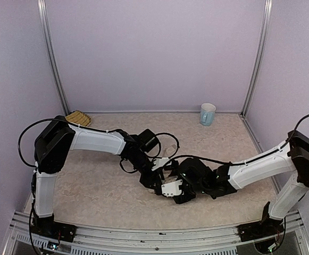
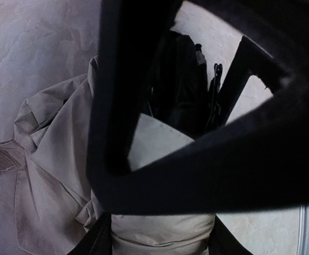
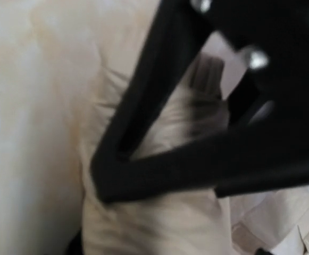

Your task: Put away the umbrella

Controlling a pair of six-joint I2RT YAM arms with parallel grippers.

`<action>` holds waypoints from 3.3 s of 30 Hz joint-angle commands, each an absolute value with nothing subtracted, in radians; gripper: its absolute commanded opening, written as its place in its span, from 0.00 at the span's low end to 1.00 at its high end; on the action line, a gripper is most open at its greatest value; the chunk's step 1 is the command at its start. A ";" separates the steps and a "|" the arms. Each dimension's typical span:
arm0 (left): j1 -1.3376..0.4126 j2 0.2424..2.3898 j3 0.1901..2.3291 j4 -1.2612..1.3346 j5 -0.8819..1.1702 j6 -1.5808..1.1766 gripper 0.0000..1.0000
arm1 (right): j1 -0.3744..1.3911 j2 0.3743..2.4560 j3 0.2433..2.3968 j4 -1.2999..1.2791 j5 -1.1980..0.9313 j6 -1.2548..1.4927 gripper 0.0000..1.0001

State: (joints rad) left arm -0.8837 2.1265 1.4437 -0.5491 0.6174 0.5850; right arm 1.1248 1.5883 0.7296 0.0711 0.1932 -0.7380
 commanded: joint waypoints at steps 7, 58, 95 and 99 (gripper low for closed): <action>-0.894 2.256 1.364 -0.848 0.587 0.615 0.35 | 1.110 1.745 0.825 -0.052 0.326 -0.776 0.48; -1.208 1.484 0.576 0.302 -0.102 0.724 0.80 | 0.915 2.052 1.117 -0.658 -0.562 -0.552 0.05; -1.246 1.928 0.763 0.013 -0.228 0.668 0.00 | 0.800 1.585 1.012 -0.420 -0.464 -0.296 0.66; -1.251 1.924 0.753 0.038 -0.252 0.669 0.00 | 0.723 1.484 0.957 -0.392 -0.485 -0.265 0.68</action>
